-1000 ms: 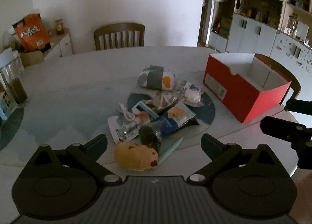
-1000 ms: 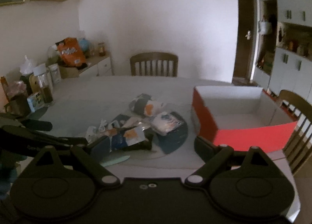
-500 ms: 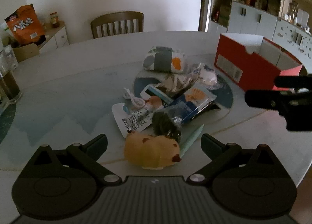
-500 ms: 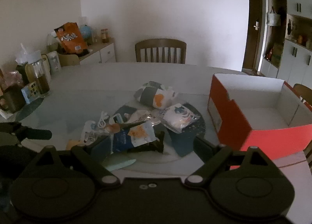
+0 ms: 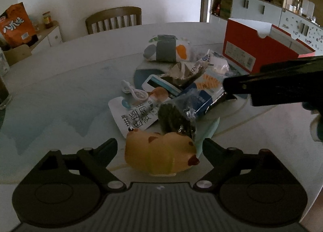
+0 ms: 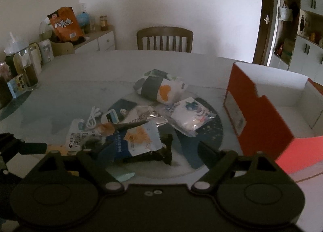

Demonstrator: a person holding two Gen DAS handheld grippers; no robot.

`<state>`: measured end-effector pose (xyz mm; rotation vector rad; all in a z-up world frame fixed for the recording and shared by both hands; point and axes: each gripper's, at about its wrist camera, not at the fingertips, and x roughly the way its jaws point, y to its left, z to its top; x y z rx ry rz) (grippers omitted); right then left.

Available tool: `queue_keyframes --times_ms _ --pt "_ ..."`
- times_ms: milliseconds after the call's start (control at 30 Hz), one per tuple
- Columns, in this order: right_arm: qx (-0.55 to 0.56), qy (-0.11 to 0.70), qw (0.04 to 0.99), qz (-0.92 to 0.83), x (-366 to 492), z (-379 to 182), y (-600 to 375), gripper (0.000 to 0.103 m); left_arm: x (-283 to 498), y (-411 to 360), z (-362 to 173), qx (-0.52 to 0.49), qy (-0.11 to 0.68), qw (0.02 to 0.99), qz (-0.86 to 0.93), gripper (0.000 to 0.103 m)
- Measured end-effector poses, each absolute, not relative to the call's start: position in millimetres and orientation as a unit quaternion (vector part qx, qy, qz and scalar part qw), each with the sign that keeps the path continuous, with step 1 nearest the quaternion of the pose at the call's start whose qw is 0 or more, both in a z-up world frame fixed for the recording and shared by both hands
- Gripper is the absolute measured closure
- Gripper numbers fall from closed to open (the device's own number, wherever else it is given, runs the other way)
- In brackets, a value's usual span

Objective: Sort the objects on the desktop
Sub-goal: 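Close the left tool on the yellow plush hamster toy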

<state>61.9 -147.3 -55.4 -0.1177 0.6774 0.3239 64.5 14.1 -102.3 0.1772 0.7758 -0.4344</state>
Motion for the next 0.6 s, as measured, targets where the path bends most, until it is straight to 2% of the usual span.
queue_keyframes --times_ms 200,333,467,600 --pt "-0.051 0.338 0.925 0.164 78 -64 -137 0.018 67 14 -108 0.095 0.366 0.899 -0.220 0.011" --pt "-0.046 0.345 0.922 0.168 87 -69 -132 0.022 69 14 -110 0.096 0.364 0.898 -0.229 0.016" --pt "-0.040 0.359 0.917 0.172 95 -75 -128 0.028 69 14 -112 0.097 0.362 0.895 -0.244 0.021" --pt "-0.031 0.371 0.911 0.175 100 -80 -125 0.035 71 15 -113 0.101 0.358 0.889 -0.266 0.021"
